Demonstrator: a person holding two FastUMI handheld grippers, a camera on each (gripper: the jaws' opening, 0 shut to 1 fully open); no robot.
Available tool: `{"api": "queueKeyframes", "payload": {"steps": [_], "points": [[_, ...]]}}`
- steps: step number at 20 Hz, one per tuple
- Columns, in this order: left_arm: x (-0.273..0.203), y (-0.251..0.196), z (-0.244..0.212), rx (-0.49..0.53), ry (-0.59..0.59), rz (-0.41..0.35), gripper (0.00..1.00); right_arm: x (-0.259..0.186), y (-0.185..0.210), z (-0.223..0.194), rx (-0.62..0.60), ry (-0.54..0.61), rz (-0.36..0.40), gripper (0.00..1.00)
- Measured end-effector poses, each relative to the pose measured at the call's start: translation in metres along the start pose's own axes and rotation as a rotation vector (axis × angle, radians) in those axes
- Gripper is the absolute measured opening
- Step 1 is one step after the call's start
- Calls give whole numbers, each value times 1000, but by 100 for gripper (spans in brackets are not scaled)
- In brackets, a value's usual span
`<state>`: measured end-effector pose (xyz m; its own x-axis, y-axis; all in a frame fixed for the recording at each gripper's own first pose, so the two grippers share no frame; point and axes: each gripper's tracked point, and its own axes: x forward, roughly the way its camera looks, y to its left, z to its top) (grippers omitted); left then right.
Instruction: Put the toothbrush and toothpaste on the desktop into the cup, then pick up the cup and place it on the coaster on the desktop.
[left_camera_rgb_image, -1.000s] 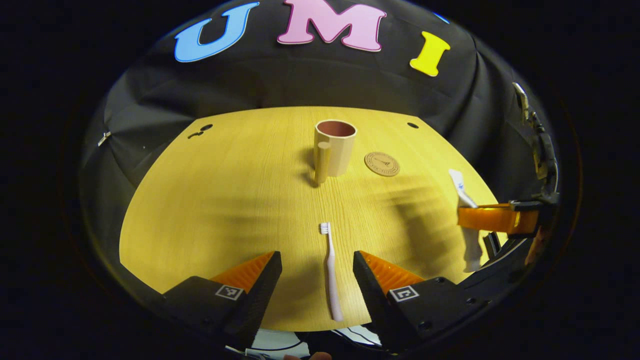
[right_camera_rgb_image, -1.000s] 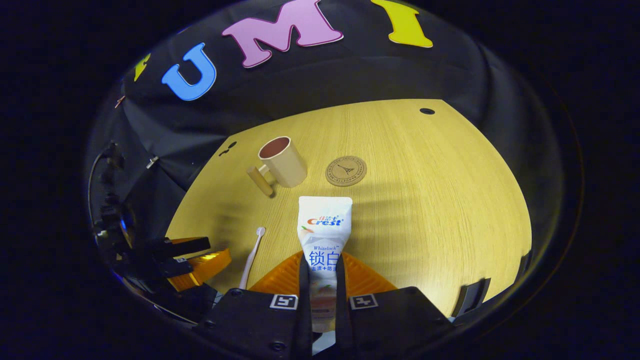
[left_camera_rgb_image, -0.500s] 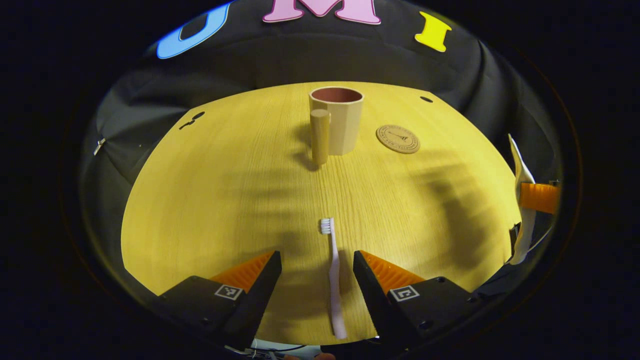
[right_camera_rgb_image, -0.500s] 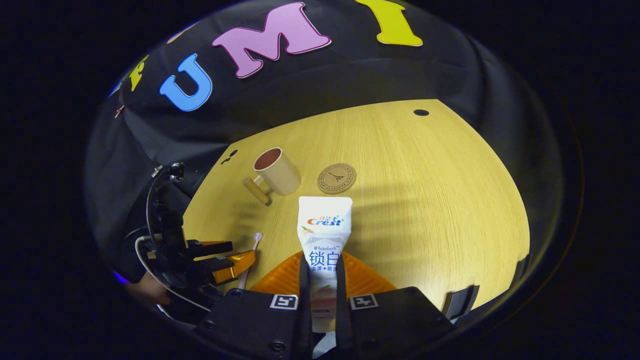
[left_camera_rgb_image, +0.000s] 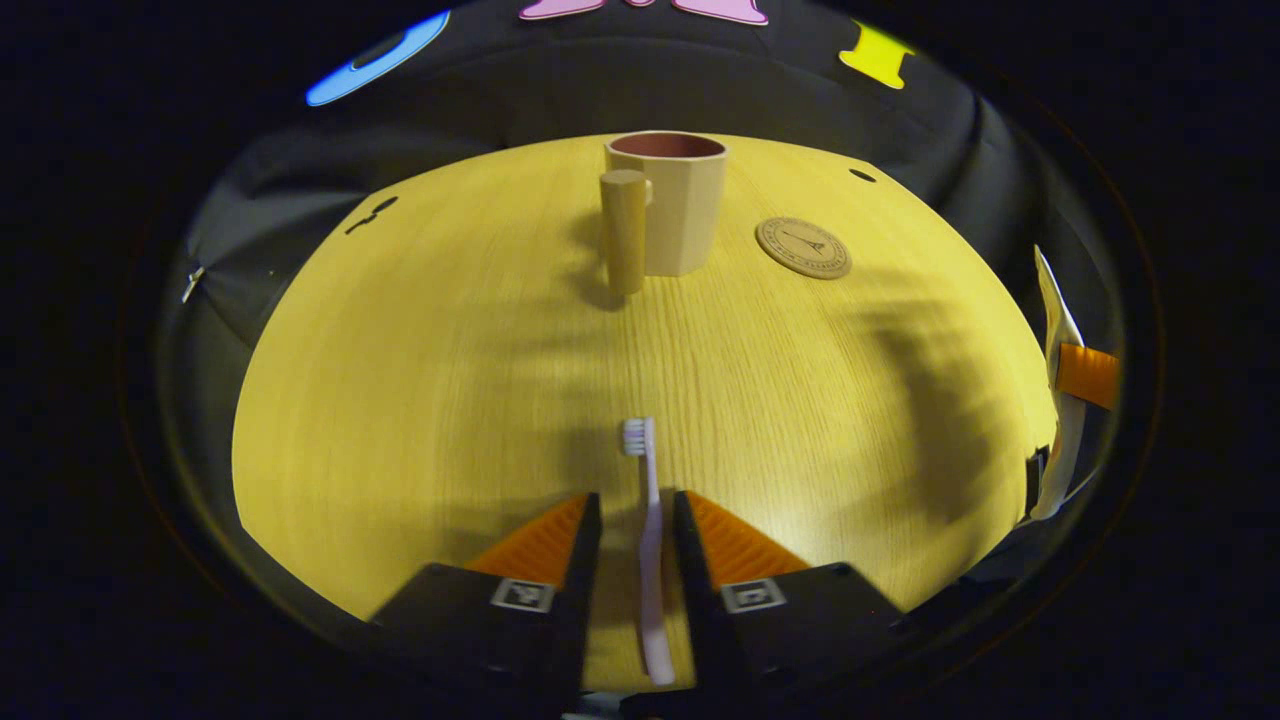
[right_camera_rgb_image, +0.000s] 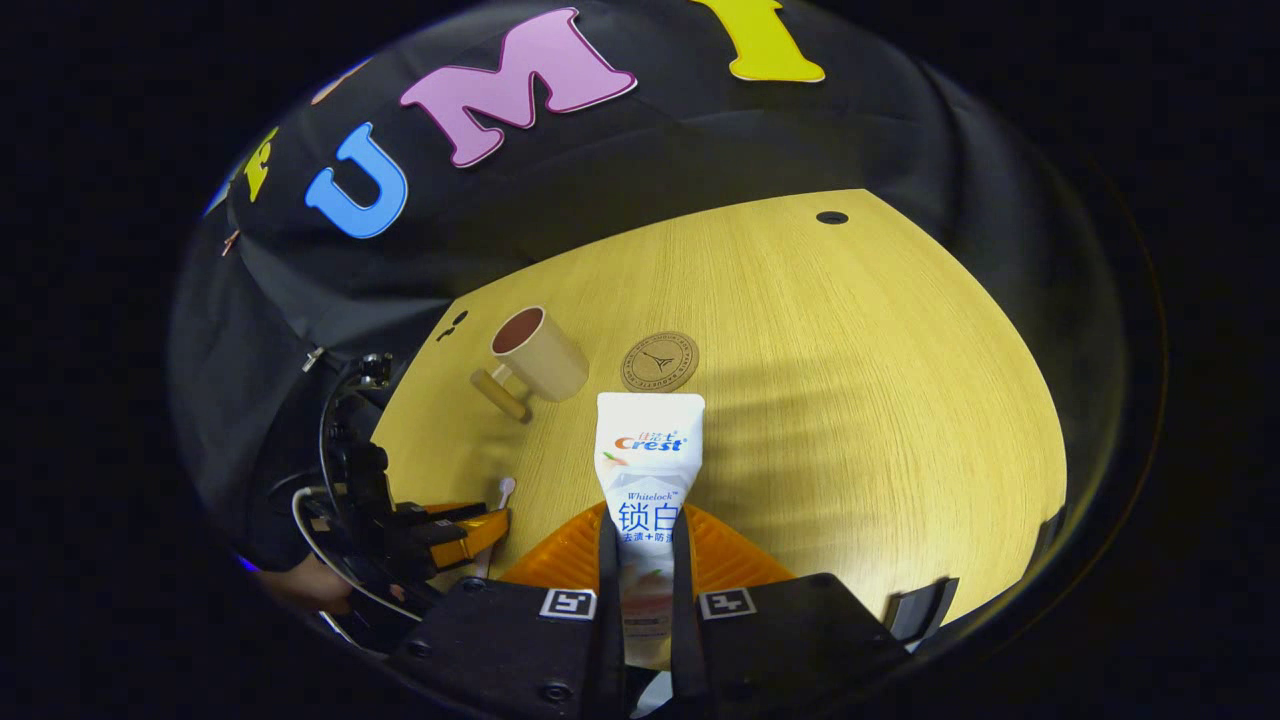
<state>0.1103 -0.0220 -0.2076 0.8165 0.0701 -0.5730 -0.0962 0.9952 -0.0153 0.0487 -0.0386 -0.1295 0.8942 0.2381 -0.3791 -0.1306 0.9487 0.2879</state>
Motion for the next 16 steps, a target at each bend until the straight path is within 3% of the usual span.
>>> {"api": "queueKeyframes", "payload": {"steps": [1,2,3,6,16], "points": [[0,1,-1,-4,-8,2,23,0,1,2,5,-8,3,22],[1,0,-1,5,-13,-5,21,-2,2,4,6,-13,5,22],[2,-2,-1,25,-17,-13,13,-3,2,5,6,-17,5,22],[2,-2,1,67,-22,-46,8,-3,4,4,15,-23,6,22],[-16,7,7,-55,-40,-207,6,-17,19,9,25,-68,-13,22]]}}
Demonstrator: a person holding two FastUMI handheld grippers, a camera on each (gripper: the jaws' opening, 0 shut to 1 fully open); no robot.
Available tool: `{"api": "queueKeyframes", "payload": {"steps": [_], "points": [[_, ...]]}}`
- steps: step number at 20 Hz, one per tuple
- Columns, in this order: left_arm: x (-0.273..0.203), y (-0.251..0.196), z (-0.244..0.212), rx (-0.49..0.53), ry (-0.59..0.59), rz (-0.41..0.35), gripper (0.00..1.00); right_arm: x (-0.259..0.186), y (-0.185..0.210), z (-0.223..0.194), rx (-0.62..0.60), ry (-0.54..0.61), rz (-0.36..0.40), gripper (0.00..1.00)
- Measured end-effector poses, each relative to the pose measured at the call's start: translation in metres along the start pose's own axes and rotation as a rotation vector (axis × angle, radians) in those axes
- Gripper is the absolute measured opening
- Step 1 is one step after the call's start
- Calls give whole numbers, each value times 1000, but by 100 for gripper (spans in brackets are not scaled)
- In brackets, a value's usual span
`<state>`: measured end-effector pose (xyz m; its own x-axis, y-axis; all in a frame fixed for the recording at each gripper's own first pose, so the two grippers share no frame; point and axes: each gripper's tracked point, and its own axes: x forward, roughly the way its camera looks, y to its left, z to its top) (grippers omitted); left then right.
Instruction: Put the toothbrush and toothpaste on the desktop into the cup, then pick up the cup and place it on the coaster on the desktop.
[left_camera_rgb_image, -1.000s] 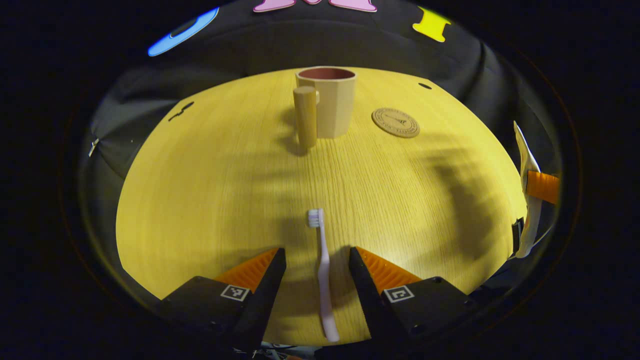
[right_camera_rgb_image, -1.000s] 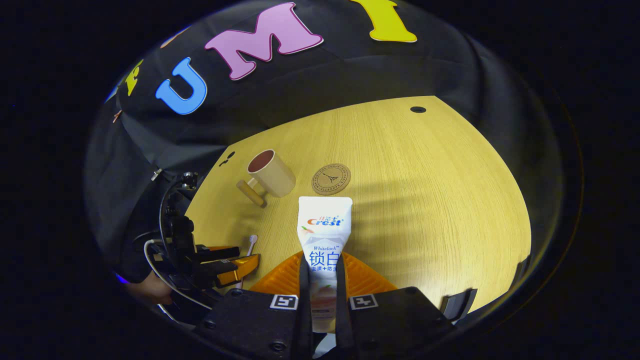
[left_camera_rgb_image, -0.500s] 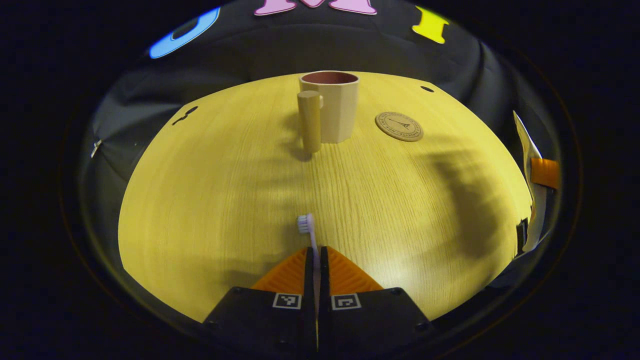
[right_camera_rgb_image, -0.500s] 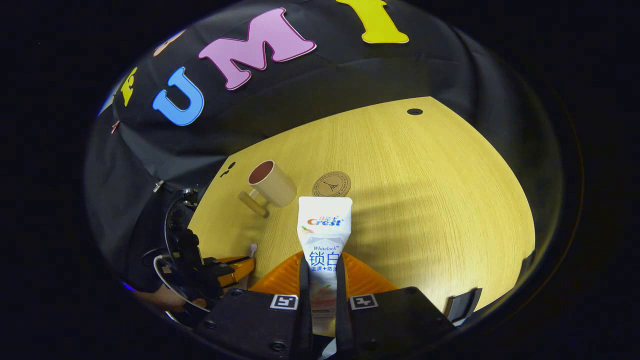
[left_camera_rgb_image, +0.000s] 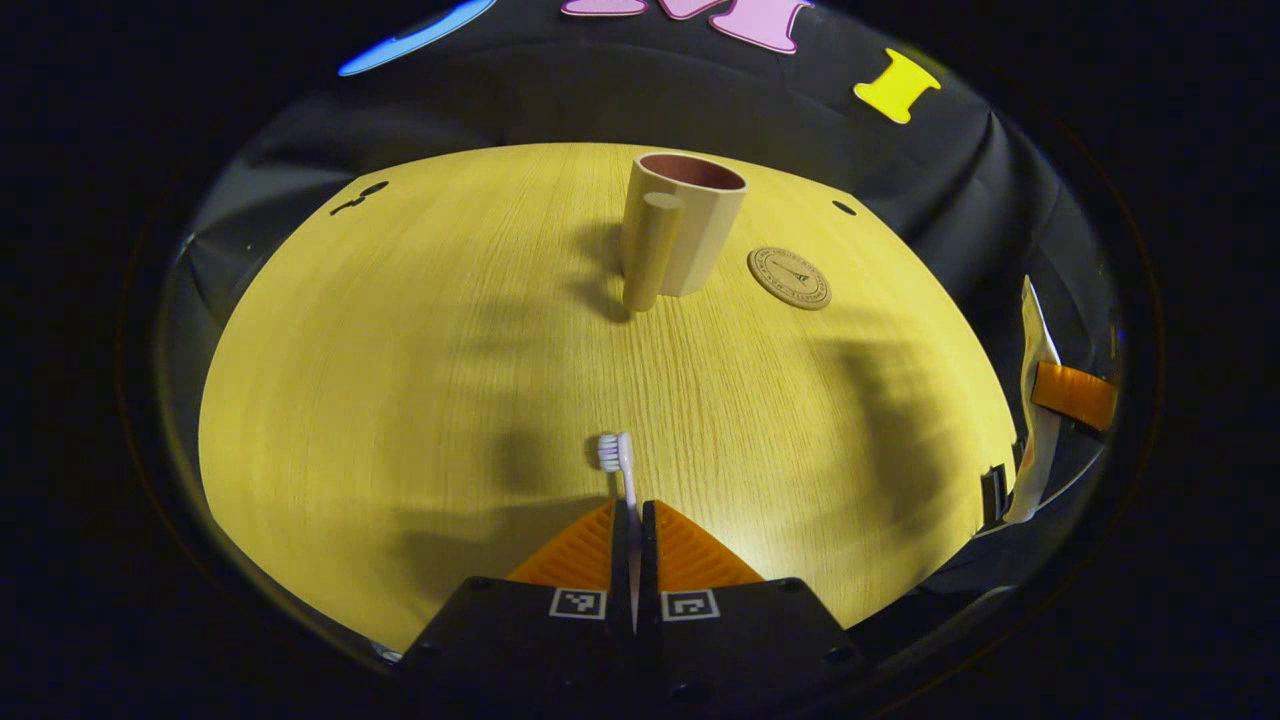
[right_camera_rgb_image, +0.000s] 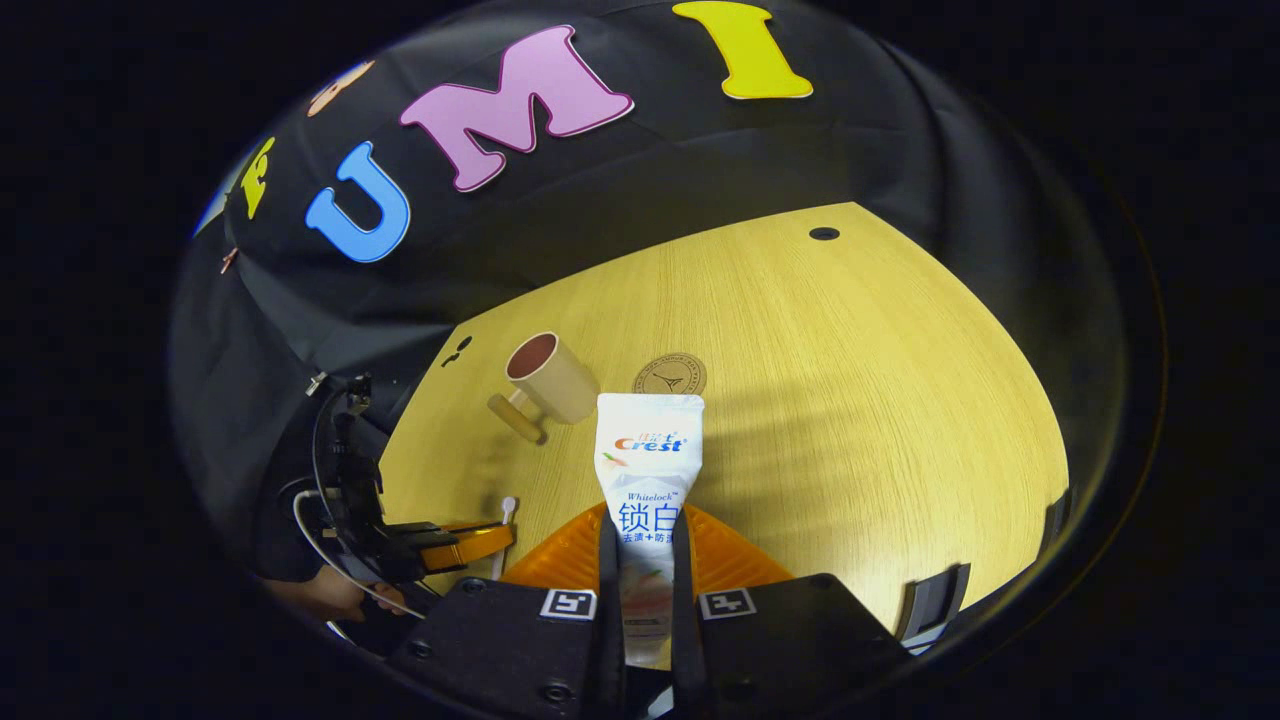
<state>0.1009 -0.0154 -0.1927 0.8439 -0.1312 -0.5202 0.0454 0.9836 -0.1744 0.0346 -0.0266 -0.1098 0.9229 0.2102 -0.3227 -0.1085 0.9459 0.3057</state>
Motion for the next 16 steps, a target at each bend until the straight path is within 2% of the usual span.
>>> {"api": "queueKeyframes", "payload": {"steps": [4,8,13,16], "points": [[-35,-1,24,-13,-108,-27,6,-9,16,5,-3,-35,12,22],[-85,-10,59,4,-259,-72,6,-14,46,26,-11,-110,65,22],[-135,-20,99,-9,-415,-136,6,-14,85,77,-19,-233,151,22],[-152,-21,117,-36,-473,-163,6,3,109,117,-9,-310,212,22]]}}
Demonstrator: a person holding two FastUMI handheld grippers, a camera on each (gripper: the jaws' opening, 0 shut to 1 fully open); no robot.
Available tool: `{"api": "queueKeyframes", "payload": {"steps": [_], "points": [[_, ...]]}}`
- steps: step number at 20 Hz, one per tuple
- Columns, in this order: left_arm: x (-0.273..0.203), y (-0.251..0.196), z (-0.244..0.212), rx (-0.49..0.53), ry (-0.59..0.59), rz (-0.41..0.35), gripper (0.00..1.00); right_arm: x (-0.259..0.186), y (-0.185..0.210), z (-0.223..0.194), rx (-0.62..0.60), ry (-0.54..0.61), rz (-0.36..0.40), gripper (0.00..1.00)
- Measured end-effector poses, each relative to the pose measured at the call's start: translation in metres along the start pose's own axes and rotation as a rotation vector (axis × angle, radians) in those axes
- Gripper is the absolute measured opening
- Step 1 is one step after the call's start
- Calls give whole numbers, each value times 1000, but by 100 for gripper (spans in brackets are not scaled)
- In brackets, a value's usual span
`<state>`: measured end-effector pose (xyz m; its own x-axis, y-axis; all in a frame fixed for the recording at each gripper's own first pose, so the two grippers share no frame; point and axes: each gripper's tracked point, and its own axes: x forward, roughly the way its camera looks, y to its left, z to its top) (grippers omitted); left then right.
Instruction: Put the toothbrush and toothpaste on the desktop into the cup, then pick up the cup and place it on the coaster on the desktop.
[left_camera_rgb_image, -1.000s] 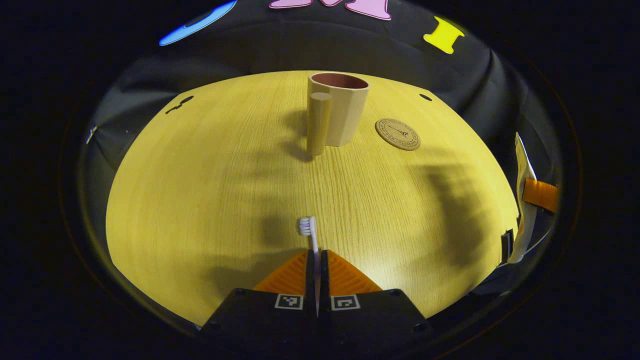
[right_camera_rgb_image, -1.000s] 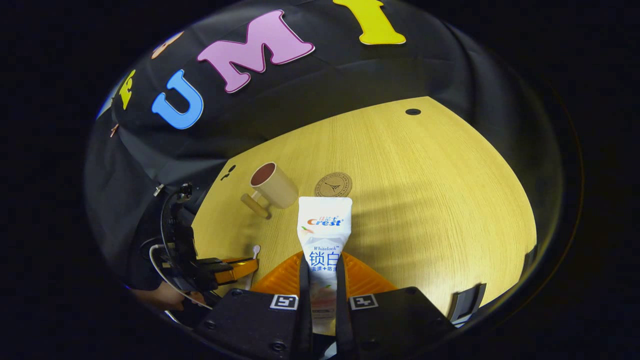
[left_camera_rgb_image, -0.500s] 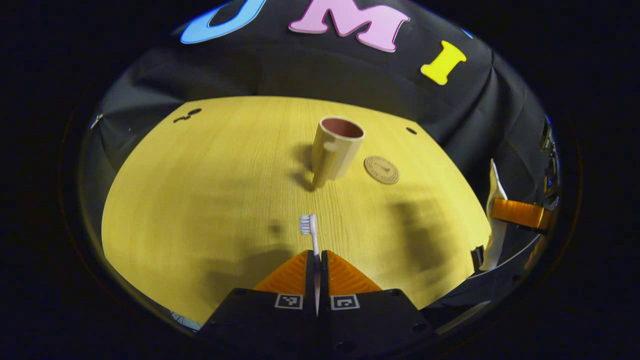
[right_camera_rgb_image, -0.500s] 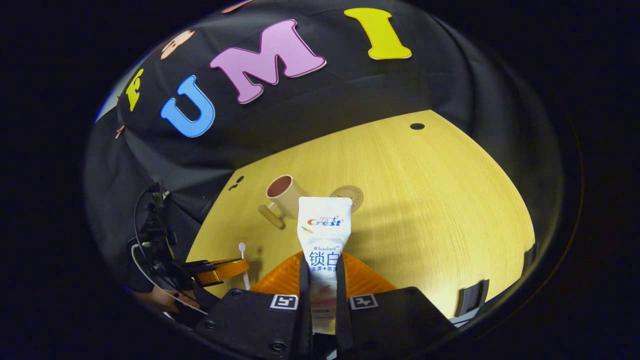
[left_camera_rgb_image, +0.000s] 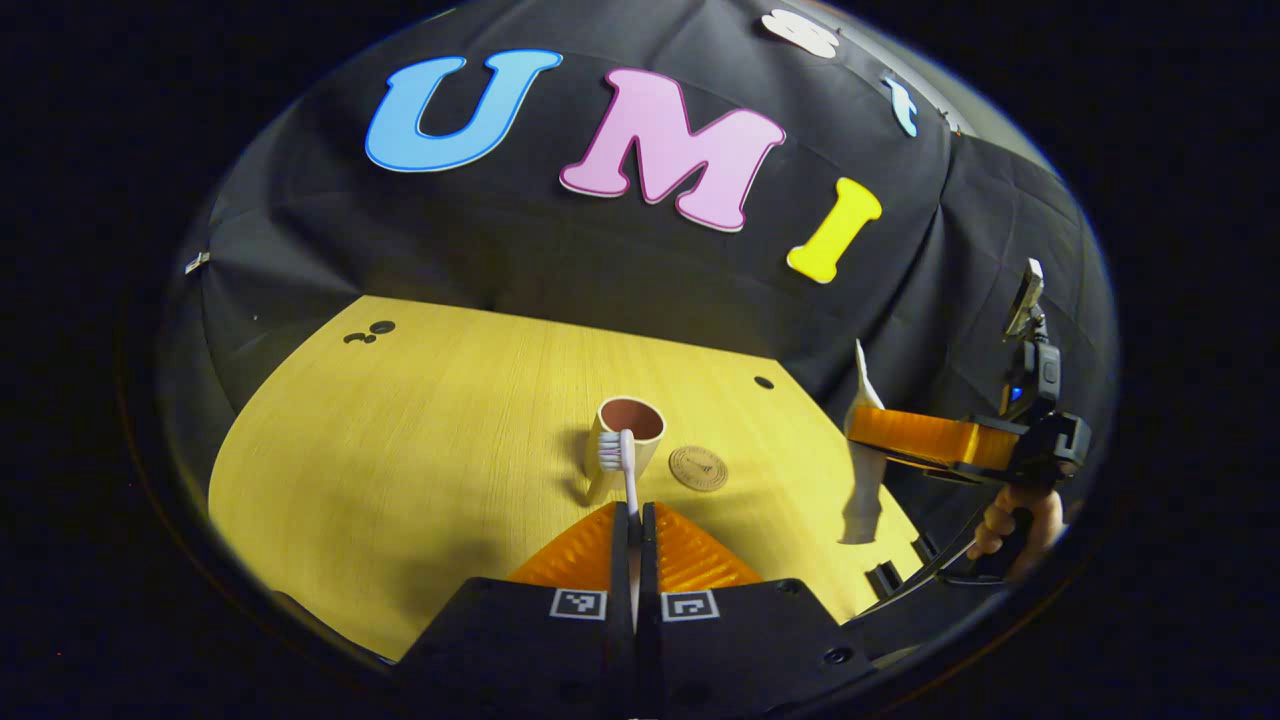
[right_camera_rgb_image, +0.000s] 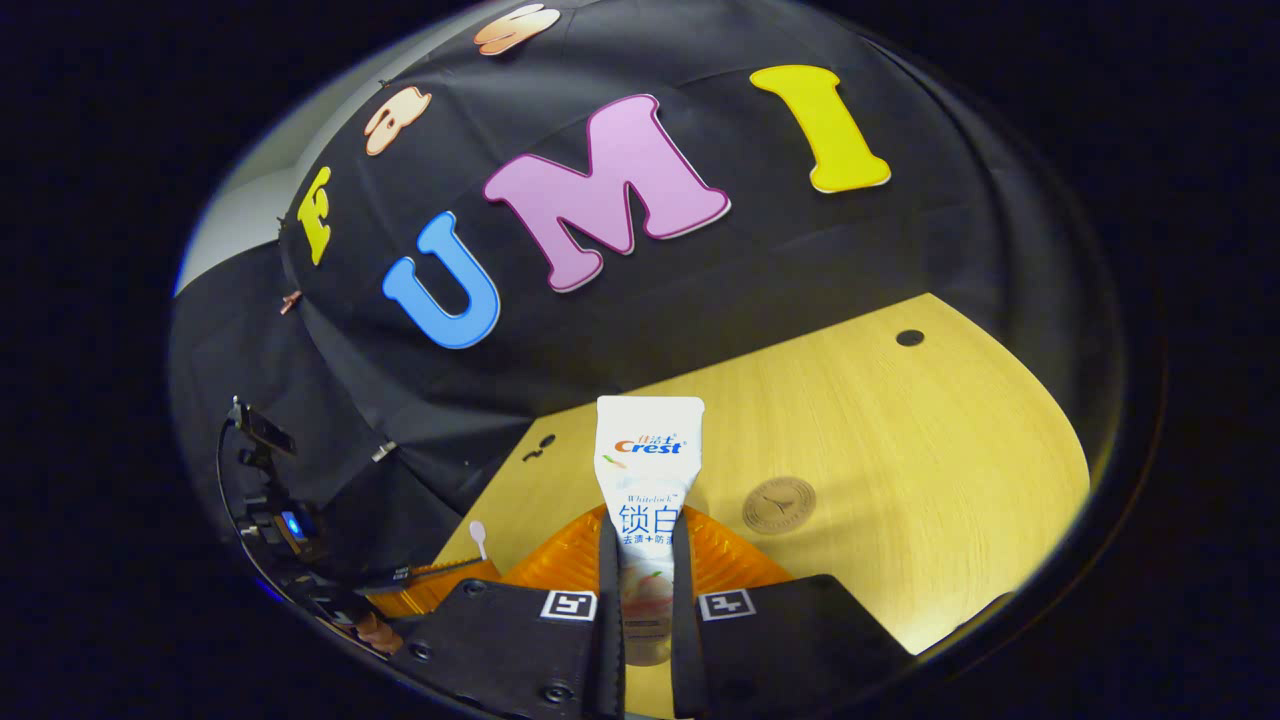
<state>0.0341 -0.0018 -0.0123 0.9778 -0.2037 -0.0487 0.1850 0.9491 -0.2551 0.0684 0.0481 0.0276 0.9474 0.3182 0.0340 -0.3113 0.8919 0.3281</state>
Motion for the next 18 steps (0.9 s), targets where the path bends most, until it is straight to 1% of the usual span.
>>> {"api": "queueKeyframes", "payload": {"steps": [3,7,10,13,18], "points": [[-8,4,9,-6,-21,-2,6,44,8,19,-4,-40,35,22],[-6,13,9,-5,-26,22,6,109,12,27,25,-60,68,22],[-11,15,12,-16,-29,36,6,150,13,22,28,-57,84,22],[-10,20,11,-35,-27,49,6,181,12,11,1,-49,100,22],[-7,24,14,-39,-35,64,6,214,3,-5,-28,-55,107,22]]}}
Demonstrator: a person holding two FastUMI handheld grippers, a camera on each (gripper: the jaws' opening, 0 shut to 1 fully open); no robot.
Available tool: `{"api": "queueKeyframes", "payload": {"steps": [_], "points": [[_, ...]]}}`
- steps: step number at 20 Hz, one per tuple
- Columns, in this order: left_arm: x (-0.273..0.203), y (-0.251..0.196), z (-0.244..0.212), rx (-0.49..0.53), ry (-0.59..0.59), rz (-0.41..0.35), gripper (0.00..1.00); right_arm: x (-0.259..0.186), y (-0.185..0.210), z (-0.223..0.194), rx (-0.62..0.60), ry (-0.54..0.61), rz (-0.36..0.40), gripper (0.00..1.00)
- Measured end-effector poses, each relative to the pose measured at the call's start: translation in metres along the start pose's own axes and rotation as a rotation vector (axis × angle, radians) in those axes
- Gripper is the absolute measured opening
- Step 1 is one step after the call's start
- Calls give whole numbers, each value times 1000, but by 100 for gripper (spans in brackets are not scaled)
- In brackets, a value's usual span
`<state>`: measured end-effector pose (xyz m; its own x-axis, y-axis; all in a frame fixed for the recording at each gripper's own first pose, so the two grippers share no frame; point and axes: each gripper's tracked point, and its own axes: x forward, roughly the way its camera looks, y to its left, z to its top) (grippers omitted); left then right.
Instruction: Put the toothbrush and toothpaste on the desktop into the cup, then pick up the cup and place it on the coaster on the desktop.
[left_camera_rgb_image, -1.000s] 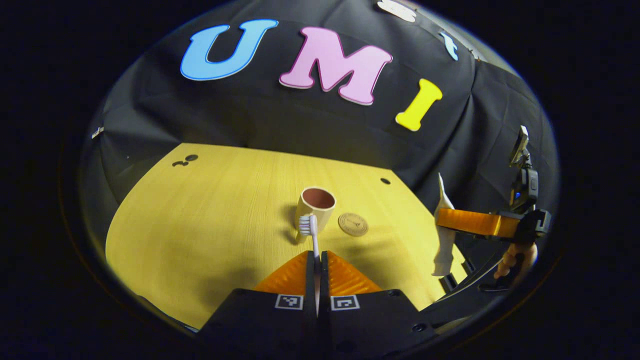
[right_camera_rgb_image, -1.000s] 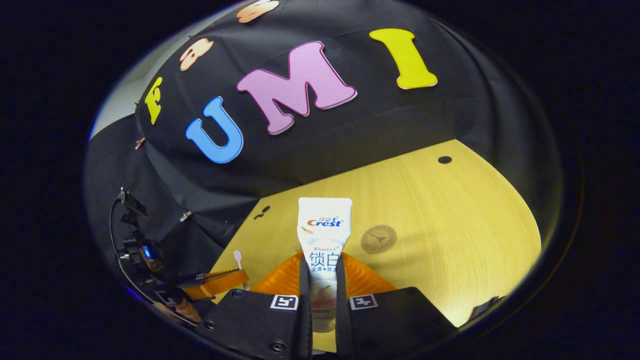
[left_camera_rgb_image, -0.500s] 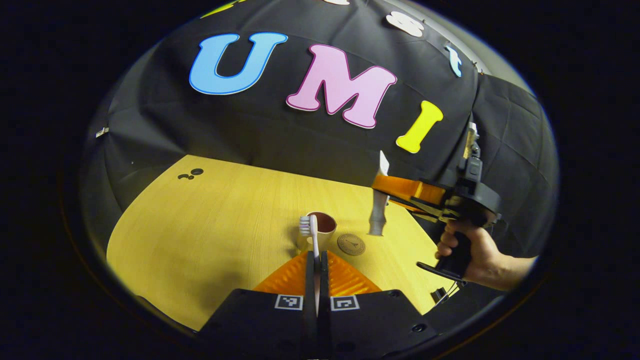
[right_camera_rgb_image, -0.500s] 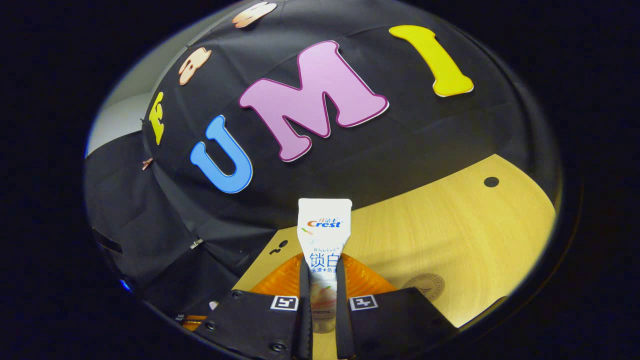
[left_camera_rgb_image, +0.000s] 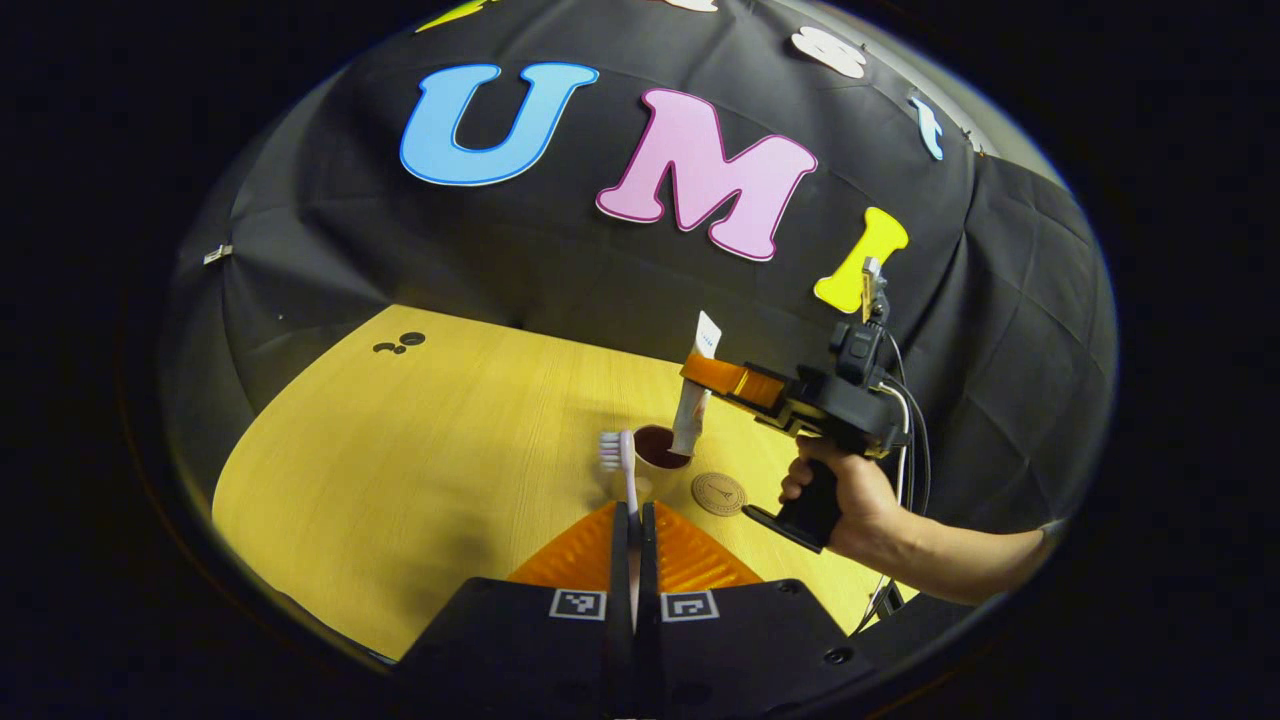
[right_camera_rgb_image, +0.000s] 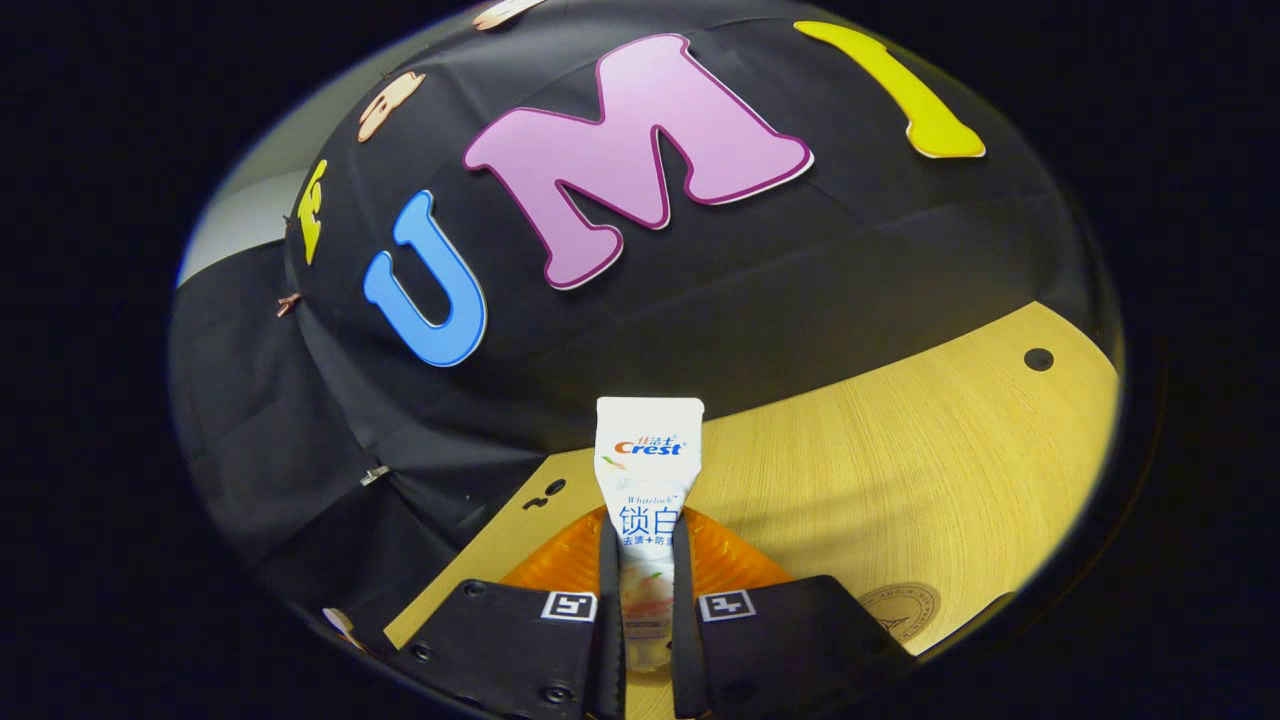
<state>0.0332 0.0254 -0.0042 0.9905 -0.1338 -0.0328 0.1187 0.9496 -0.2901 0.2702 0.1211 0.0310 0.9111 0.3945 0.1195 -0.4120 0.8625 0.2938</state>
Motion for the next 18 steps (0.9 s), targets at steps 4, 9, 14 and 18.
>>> {"api": "queueKeyframes", "payload": {"steps": [4,9,14,18], "points": [[-1,4,-5,-8,8,10,6,17,-15,-19,-34,21,-18,22],[7,8,-11,-9,19,17,6,22,-18,-46,-109,79,-8,23],[6,9,-7,-4,14,17,6,9,-14,-63,-167,139,6,34],[5,11,-4,-12,9,20,6,-6,-11,-71,-173,170,7,31]]}}
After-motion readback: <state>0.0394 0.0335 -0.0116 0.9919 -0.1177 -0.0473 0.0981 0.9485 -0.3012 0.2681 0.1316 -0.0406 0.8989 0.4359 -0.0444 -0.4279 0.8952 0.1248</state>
